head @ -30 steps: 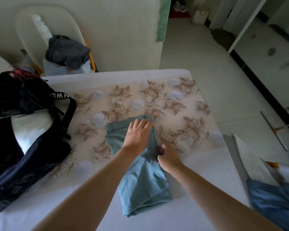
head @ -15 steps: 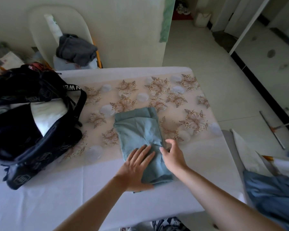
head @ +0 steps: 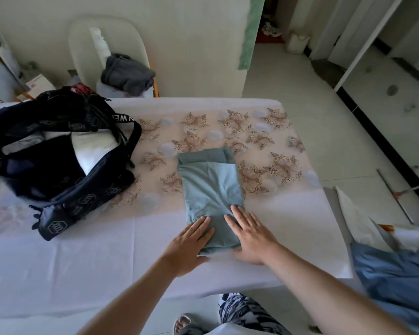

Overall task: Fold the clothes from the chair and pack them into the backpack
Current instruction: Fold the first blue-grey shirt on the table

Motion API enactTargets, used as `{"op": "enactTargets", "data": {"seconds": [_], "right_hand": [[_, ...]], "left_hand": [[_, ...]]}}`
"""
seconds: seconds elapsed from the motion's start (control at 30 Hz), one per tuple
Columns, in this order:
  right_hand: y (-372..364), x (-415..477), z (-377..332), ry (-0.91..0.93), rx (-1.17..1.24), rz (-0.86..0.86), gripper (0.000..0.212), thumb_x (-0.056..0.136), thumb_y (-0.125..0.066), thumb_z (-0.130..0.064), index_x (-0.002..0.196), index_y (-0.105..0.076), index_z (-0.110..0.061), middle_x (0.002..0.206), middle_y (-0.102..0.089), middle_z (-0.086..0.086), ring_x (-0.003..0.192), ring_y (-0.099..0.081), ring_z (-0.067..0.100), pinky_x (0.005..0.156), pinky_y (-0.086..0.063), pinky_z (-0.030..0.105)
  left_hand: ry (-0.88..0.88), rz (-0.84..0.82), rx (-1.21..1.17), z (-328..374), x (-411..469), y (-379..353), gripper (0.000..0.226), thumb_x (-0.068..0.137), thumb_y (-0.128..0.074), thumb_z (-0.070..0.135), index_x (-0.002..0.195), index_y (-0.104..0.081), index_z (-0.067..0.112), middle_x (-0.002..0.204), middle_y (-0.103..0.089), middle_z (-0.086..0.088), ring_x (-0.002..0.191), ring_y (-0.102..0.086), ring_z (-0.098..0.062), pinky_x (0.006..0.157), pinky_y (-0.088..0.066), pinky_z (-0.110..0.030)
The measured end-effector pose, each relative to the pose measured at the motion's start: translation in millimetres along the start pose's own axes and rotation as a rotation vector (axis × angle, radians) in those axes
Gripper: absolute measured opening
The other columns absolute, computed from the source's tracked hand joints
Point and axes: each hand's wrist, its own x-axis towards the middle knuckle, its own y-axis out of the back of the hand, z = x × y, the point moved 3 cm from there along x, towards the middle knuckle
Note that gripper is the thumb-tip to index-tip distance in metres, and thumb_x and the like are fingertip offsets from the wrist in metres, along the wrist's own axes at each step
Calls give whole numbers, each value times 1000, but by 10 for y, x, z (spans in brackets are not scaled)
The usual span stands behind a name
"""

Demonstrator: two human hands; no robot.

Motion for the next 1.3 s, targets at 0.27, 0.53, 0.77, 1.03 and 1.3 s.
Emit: {"op": "enactTargets", "data": {"seconds": [0.27, 0.53, 0.77, 1.03, 1.3], "right_hand": [[54, -5, -123, -16, -99, 91, 100, 83, -52, -50, 158, 1, -9, 164, 17, 16, 152, 13, 30, 124, 3, 43], [431, 3, 9, -23, 306, 199, 24, 84, -58, -20, 107, -67, -19, 109, -66, 2, 97, -64, 27, 80, -49, 32], [930, 436, 318, -345, 712, 375, 29, 97, -58, -34, 81, -59, -10, 68, -55, -1, 66, -53, 20, 55, -35, 32], [957, 885, 318, -399, 401, 494, 22, 97, -60, -27, 115, -61, -14, 109, -67, 10, 95, -65, 34, 71, -47, 37], [465, 968, 228, 167, 13, 222, 84, 93, -37, -63, 158, -21, -11, 165, -12, 10, 153, -12, 26, 124, -7, 43]], "left_hand": [[80, 227, -130, 37, 101, 246, 34, 69, -55, 9, 99, -70, 13, 105, -69, -3, 92, -69, -20, 57, -56, -28], [492, 67, -497, -250, 176, 776, 25, 80, -39, 22, 89, -62, 26, 76, -63, 3, 69, -56, -24, 58, -45, -29], [766, 544, -436, -510, 425, 987, 28, 92, -46, 10, 117, -59, 17, 112, -58, -4, 100, -54, -26, 86, -46, -37], [257, -39, 9, -295, 746, 391, 85, 86, -47, 57, 158, -17, 23, 164, -14, -2, 152, -10, -27, 121, -14, -53], [325, -116, -20, -586, 788, 191, 103, 74, -46, 75, 156, -24, 17, 163, -16, -7, 150, -17, -28, 121, -21, -47]]}}
